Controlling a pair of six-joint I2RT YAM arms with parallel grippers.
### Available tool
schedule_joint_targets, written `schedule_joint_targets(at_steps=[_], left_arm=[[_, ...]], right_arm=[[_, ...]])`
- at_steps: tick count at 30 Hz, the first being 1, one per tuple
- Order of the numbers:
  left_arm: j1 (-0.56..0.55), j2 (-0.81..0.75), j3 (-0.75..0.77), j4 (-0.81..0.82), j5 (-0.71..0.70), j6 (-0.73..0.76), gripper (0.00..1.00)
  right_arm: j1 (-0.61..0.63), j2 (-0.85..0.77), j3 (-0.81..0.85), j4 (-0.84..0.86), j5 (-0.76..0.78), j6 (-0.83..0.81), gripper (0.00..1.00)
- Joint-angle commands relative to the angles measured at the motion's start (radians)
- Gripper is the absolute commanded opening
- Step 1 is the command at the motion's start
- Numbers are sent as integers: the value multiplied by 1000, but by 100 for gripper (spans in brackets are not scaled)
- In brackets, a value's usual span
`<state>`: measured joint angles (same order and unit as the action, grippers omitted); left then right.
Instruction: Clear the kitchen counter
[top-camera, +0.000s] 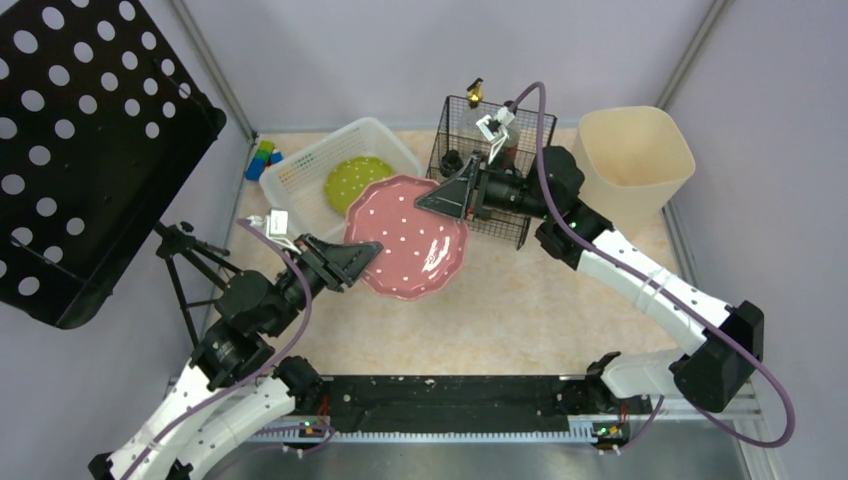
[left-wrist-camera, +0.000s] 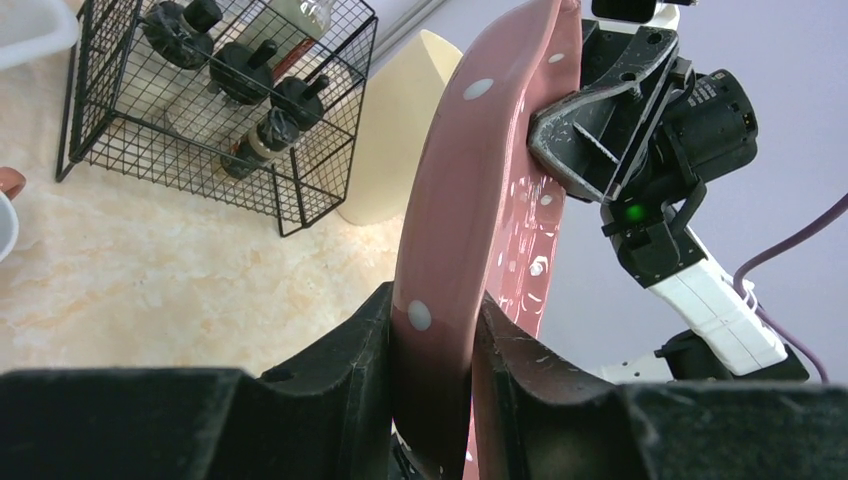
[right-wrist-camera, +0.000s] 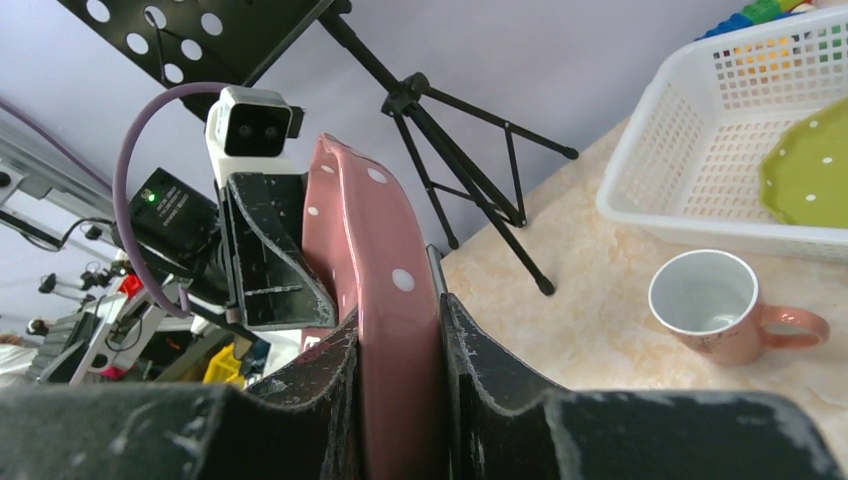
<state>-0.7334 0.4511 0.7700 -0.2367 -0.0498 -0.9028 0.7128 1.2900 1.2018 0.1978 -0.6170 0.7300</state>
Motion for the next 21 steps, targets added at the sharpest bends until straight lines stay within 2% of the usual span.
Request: schedule_joint_targets(at_steps=[1,3,7,12,15,21], left_arm=[[-3,9,-4,99,41,0,0],[-3,8,1,98,41,4,0],[-3,11,21,71,23,17,0],[-3,18,34,56,16,24,0],[-3,20,37,56,8,26,0],[-3,30,51,50,-26,51,0]], right_arm=[[15,14,-28,132,-17,18,0],[15,12,-48,132,-25,16,1],[10,-21,-88,108,12,-12,28],[-36,-71,-105,58,23,-28,48],[-96,-117,-132,48,17,-26,55],[-208,-182,-181,21,-10,-21,60]])
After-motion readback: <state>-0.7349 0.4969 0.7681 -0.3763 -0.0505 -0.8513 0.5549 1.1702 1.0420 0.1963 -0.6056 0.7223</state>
